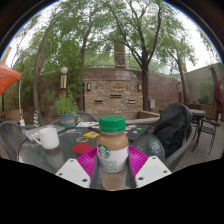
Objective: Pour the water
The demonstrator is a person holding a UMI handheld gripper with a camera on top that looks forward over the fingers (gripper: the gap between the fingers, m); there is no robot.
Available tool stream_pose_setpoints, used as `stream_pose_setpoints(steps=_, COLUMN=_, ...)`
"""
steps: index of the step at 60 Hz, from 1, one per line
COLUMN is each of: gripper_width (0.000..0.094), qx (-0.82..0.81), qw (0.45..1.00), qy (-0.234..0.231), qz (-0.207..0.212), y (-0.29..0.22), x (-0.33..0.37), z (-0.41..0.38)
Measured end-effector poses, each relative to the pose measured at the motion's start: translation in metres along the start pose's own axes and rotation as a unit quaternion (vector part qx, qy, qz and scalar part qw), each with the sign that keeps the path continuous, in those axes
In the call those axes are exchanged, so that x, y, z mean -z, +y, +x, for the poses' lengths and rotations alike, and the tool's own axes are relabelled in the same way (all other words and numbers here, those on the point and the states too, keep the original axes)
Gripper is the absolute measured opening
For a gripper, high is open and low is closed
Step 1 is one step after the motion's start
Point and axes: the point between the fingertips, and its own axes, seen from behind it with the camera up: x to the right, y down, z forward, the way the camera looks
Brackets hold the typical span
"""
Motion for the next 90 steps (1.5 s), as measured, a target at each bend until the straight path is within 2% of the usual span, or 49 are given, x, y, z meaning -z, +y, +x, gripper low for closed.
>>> stream_pose_setpoints(steps=10, gripper_width=0.0435, qx=-0.003, qw=1.000, qy=0.001, qz=-0.009, y=0.003, x=-0.001, z=0.000)
stream_pose_setpoints(steps=17, gripper_width=0.0435, qx=-0.001, qw=1.000, qy=0.010, qz=0.002, y=0.000, x=-0.001, z=0.001)
stream_pose_setpoints(steps=22, gripper_width=0.0370, qx=0.006, qw=1.000, qy=0.008, qz=0.000, y=-0.001, x=-0.002, z=-0.003)
stream_pose_setpoints(steps=23, gripper_width=0.0326, qx=0.009, qw=1.000, qy=0.005, qz=-0.001, y=-0.001, x=-0.002, z=-0.006)
stream_pose_setpoints(steps=27, gripper_width=0.0314, qx=0.030, qw=1.000, qy=-0.006, qz=-0.005, y=-0.004, x=-0.004, z=-0.016)
stream_pose_setpoints(steps=39, gripper_width=0.0314, qx=0.145, qw=0.989, qy=-0.019, qz=0.021, y=-0.056, x=-0.019, z=-0.065)
stream_pose_setpoints(steps=46, gripper_width=0.0313, qx=0.289, qw=0.956, qy=-0.023, qz=0.043, y=-0.100, x=-0.044, z=-0.117)
stream_pose_setpoints(steps=54, gripper_width=0.0311, qx=0.487, qw=0.872, qy=-0.028, qz=0.045, y=-0.111, x=-0.090, z=-0.168)
stream_pose_setpoints(steps=65, gripper_width=0.0310, qx=0.747, qw=0.664, qy=-0.002, qz=0.039, y=-0.095, x=-0.136, z=-0.200)
stream_pose_setpoints(steps=77, gripper_width=0.0311, qx=0.879, qw=0.473, qy=0.028, qz=0.050, y=-0.106, x=-0.155, z=-0.199)
stream_pose_setpoints(steps=83, gripper_width=0.0313, qx=0.912, qw=0.402, qy=0.052, qz=0.066, y=-0.111, x=-0.153, z=-0.207)
stream_pose_setpoints(steps=87, gripper_width=0.0312, qx=0.921, qw=0.381, qy=0.036, qz=0.067, y=-0.115, x=-0.153, z=-0.208)
stream_pose_setpoints(steps=89, gripper_width=0.0312, qx=0.925, qw=0.371, qy=0.047, qz=0.072, y=-0.110, x=-0.148, z=-0.207)
stream_pose_setpoints(steps=90, gripper_width=0.0313, qx=0.925, qw=0.371, qy=0.032, qz=0.068, y=-0.114, x=-0.155, z=-0.209)
